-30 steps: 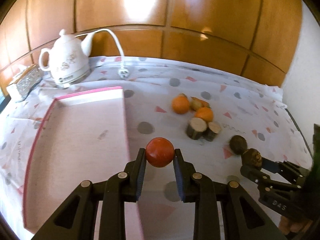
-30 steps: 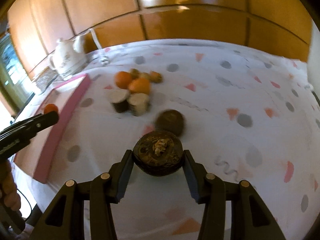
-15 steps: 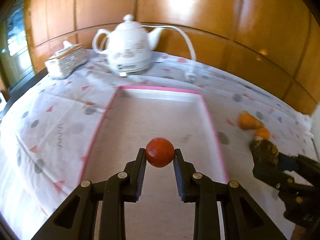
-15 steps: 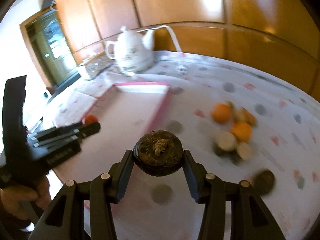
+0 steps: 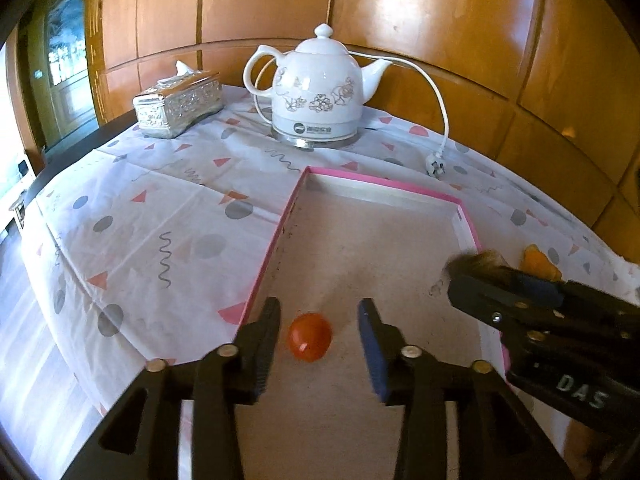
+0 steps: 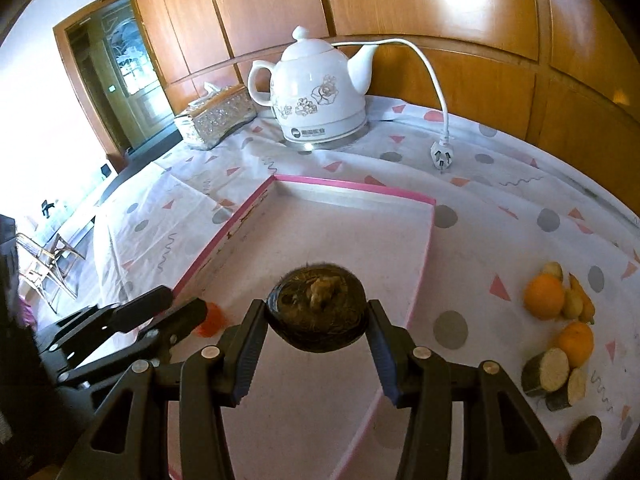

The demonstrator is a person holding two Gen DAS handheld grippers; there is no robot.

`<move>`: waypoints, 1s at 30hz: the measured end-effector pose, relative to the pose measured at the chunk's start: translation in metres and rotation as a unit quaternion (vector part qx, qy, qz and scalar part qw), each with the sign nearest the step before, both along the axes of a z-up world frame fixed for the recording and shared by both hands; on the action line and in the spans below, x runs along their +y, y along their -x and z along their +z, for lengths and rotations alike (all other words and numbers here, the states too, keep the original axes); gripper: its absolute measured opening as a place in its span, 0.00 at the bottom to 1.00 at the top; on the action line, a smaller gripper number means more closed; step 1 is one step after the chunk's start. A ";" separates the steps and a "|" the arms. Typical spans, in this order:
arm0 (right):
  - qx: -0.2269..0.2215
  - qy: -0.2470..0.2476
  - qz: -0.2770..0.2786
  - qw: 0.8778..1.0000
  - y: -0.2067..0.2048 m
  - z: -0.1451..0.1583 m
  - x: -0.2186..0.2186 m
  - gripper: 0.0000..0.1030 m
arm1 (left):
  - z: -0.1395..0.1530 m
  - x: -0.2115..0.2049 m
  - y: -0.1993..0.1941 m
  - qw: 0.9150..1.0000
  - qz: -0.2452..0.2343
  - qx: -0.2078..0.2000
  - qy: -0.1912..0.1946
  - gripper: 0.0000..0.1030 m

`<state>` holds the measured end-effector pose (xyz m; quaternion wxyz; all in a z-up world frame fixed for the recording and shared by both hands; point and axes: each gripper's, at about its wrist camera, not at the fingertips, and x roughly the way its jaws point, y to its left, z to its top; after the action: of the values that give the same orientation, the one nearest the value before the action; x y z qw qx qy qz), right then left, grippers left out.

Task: Organize fruits
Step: 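Release the tomato into the pink tray with the left gripper while the right drops the dark fruit there, then grasp the second dark brown round fruit with the right gripper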

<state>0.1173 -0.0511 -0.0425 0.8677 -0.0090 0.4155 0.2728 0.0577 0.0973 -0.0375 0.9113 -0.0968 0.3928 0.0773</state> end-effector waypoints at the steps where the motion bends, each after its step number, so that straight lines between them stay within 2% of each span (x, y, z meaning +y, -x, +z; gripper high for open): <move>1: 0.001 -0.001 -0.002 1.000 0.000 0.000 0.000 0.50 | 0.000 0.001 0.001 1.000 0.002 -0.001 0.002 0.46; 4: -0.005 0.001 -0.011 1.000 0.004 0.000 -0.002 0.54 | 0.002 0.004 0.003 1.000 0.004 -0.004 0.012 0.48; 8: -0.013 -0.002 -0.031 0.999 0.012 0.003 -0.013 0.54 | 0.005 0.003 0.006 1.000 0.006 -0.008 0.018 0.53; 14: -0.021 -0.006 -0.082 0.996 0.028 0.004 -0.045 0.54 | 0.009 -0.010 0.009 1.000 -0.011 -0.016 0.013 0.53; 24: -0.004 -0.033 -0.173 0.984 0.056 -0.008 -0.127 0.54 | 0.011 -0.050 0.007 0.997 -0.075 -0.014 0.019 0.53; 30: -0.002 -0.027 -0.226 0.974 0.069 -0.017 -0.169 0.54 | 0.012 -0.079 0.008 0.993 -0.119 -0.012 0.015 0.53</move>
<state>0.0482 -0.2204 -0.0598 0.9075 0.1085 0.3978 0.0807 0.0493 0.0184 -0.0251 0.9172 -0.0644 0.3913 -0.0390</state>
